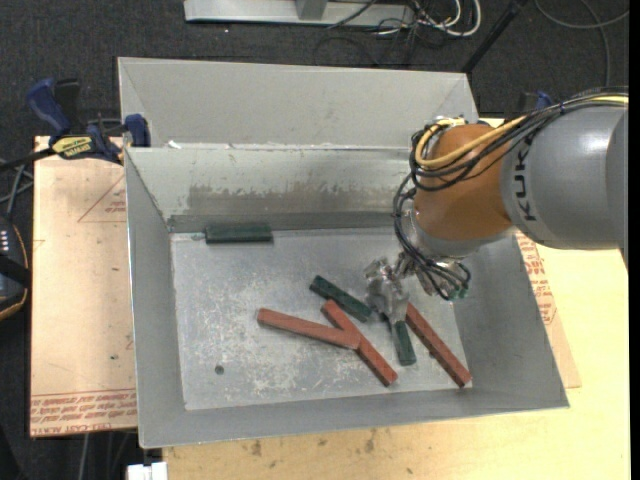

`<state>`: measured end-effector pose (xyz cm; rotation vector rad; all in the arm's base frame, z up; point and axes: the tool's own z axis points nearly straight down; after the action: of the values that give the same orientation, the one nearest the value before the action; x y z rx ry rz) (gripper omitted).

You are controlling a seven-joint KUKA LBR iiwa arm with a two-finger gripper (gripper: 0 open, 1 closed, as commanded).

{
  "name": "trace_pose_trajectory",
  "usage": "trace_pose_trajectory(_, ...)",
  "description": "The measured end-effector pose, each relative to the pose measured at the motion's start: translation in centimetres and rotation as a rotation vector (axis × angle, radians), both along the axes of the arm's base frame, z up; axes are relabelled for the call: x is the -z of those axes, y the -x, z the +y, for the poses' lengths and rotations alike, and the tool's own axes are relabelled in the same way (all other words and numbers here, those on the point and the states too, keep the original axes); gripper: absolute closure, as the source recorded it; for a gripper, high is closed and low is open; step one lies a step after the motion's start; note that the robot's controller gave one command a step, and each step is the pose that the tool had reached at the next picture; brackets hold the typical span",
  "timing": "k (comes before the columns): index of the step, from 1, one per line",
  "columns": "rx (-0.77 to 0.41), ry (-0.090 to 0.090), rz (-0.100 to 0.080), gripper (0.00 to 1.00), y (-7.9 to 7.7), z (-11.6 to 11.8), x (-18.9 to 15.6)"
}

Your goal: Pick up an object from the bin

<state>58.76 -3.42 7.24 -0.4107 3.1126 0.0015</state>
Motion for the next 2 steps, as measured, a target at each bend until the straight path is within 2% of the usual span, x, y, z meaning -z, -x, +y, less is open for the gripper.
trace_pose_trajectory(1,0.000,0.000,0.000,1.00,0.0,0.0,0.0)
trace_pose_trajectory(2,0.063,0.000,-0.005,1.00,1.0,0.8,0.1)
